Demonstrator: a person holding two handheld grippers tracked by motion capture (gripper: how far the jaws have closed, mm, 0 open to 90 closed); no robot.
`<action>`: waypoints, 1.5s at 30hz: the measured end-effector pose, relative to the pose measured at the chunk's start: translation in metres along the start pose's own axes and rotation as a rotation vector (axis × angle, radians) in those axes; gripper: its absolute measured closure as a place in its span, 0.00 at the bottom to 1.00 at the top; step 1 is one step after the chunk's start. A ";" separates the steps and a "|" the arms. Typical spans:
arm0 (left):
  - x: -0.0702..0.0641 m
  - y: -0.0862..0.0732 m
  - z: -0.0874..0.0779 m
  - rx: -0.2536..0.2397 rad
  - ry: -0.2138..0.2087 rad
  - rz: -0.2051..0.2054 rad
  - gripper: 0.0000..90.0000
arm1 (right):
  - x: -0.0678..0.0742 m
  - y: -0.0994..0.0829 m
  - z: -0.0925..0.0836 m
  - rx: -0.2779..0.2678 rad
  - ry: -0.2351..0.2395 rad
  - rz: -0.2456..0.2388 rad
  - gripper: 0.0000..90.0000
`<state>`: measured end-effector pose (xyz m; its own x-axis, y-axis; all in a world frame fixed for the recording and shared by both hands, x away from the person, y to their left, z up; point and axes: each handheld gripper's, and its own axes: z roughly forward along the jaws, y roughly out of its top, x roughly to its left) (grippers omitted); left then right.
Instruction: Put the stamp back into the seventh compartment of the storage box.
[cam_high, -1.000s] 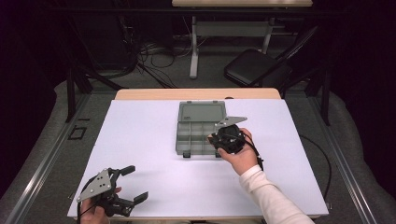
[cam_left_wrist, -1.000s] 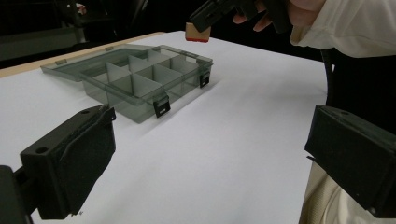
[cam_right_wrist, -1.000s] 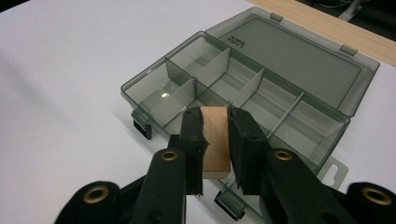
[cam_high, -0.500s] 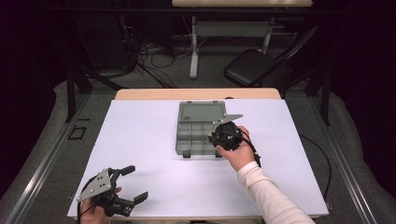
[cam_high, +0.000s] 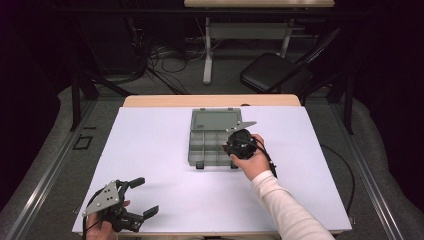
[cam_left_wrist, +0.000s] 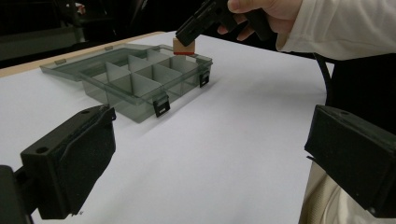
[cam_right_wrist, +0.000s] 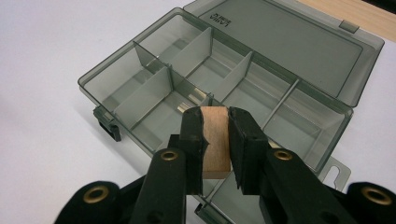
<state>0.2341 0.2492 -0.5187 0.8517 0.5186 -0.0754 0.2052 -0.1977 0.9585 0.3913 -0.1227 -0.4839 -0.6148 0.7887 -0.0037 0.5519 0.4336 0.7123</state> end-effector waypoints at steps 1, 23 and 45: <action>0.000 0.000 0.000 0.000 0.000 0.000 0.02 | 0.000 0.000 0.001 0.001 0.000 0.001 0.85; 0.000 0.000 0.000 0.001 -0.002 0.001 0.02 | 0.000 -0.002 0.014 0.016 -0.003 0.008 0.85; 0.000 0.000 0.000 0.002 -0.002 0.001 0.02 | 0.001 -0.006 0.030 0.055 -0.007 0.008 0.85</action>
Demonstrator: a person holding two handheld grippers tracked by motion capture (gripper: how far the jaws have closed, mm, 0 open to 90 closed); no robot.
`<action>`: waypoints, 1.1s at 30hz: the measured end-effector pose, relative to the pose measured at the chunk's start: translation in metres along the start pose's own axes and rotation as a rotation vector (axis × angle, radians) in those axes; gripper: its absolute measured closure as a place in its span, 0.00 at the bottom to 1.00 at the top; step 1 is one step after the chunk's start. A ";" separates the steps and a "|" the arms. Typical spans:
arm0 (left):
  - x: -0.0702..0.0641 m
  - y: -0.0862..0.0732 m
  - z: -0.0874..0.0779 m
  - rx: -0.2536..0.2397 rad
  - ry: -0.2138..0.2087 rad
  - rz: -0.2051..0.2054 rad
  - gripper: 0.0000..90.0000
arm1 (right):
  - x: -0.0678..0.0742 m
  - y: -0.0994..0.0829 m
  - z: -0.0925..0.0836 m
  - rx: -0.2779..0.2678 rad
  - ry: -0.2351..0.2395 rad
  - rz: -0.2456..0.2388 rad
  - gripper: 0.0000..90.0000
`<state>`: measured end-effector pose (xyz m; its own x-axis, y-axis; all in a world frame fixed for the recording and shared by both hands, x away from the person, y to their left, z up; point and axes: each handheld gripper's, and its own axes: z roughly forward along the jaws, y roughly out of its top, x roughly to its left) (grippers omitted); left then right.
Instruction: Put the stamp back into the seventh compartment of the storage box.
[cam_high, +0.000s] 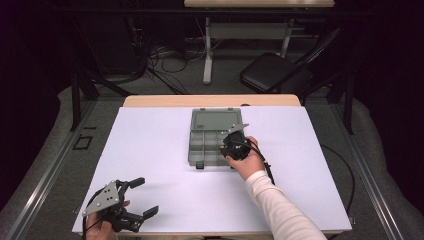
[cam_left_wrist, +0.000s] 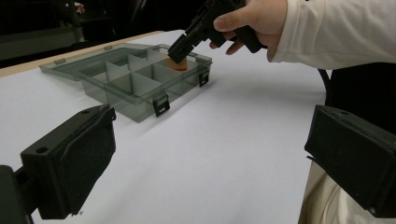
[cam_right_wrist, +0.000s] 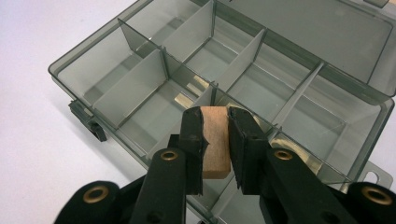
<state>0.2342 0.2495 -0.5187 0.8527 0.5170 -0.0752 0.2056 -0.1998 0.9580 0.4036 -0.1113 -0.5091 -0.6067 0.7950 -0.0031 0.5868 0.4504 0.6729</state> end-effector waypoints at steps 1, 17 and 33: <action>0.000 0.000 0.000 0.000 -0.001 0.000 0.02 | 0.000 -0.001 0.002 -0.002 -0.001 0.004 0.85; 0.000 0.000 0.000 0.001 0.000 0.000 0.02 | 0.000 -0.004 0.007 0.022 -0.002 0.002 0.85; 0.000 0.000 0.000 0.003 0.001 0.001 0.02 | -0.001 -0.004 0.007 0.032 -0.007 -0.002 0.84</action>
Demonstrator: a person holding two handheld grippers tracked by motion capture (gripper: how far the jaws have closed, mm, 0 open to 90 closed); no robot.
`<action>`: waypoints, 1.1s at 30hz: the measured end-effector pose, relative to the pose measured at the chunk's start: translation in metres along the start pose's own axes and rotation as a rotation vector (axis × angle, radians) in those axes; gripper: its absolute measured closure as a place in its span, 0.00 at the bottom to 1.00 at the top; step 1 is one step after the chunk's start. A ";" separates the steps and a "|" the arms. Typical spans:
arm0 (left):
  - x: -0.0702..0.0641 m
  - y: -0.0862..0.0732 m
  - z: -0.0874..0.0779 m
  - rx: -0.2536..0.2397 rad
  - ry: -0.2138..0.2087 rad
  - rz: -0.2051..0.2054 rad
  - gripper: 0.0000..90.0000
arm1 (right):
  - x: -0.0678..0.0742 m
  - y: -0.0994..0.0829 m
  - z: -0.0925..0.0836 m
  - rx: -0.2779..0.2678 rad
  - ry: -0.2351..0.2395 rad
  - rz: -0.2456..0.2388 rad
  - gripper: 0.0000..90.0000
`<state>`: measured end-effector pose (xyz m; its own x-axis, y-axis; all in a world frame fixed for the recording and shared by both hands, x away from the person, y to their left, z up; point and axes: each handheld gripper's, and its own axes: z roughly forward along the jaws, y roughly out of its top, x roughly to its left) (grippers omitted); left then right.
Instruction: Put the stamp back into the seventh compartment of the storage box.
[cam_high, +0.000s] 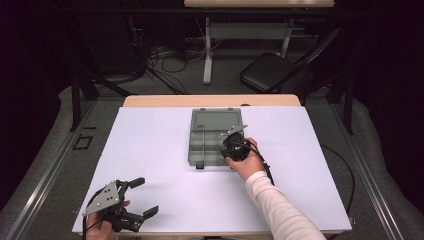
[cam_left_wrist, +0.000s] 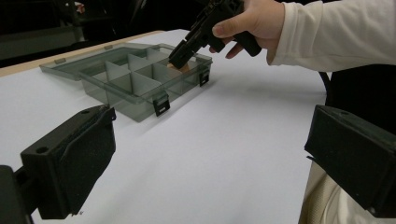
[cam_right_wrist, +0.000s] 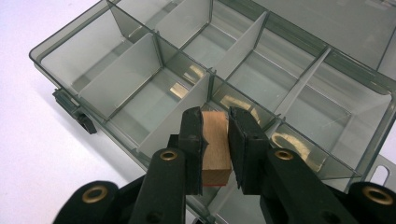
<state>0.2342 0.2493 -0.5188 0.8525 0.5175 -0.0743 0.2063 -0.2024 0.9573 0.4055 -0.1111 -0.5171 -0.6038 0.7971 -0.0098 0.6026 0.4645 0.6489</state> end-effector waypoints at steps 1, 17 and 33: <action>0.000 0.000 0.000 0.000 0.000 0.000 0.02 | 0.000 0.000 0.000 0.000 0.000 0.000 0.84; 0.001 0.000 0.000 0.000 -0.005 0.001 0.02 | 0.002 0.001 -0.005 -0.027 0.009 0.001 0.76; 0.000 0.000 0.001 0.002 -0.001 -0.002 0.02 | 0.006 0.002 -0.020 -0.062 0.015 -0.038 0.69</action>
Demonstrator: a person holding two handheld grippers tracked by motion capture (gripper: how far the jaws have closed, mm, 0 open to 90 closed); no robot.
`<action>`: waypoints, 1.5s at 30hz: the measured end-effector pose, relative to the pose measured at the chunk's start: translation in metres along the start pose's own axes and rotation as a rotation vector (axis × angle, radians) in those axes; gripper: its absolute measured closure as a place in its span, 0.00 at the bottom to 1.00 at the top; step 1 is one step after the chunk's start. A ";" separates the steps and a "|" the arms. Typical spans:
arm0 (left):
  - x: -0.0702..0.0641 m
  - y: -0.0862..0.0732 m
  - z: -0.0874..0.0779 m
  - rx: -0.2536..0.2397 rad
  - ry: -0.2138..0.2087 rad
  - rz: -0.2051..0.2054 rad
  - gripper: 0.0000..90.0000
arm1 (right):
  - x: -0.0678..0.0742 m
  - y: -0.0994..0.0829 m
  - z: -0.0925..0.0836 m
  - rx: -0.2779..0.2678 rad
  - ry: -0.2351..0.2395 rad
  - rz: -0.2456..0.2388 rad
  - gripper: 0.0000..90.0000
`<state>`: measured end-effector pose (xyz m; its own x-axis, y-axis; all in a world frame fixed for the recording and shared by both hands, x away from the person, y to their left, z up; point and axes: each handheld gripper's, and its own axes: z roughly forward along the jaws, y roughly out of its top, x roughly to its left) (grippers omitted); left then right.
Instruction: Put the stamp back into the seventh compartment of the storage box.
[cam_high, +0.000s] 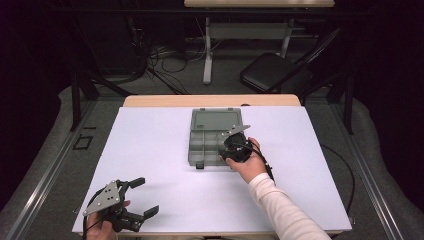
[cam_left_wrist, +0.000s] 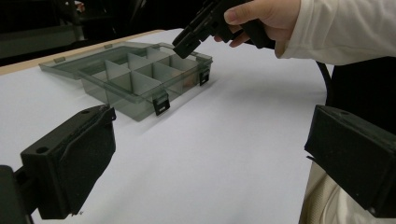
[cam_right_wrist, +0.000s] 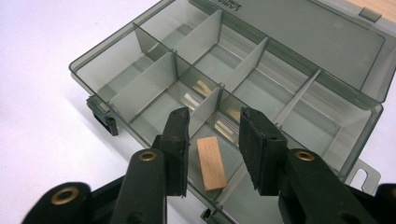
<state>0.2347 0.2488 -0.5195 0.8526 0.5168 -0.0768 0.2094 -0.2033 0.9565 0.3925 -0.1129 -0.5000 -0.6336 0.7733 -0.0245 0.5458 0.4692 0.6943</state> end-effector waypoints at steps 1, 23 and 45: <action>0.000 0.000 0.000 -0.002 0.000 0.000 0.02 | 0.000 0.000 -0.001 0.004 0.007 0.001 0.68; 0.000 0.000 0.000 0.003 -0.003 0.002 0.02 | 0.003 -0.001 -0.028 -0.084 0.045 0.042 0.21; 0.000 0.000 -0.001 0.003 0.003 0.005 0.02 | 0.023 -0.028 -0.073 -0.214 0.084 0.013 0.03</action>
<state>0.2342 0.2491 -0.5193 0.8524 0.5180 -0.0712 0.2067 -0.2088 0.9559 0.3225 -0.1389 -0.4680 -0.6759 0.7359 0.0391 0.4310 0.3517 0.8310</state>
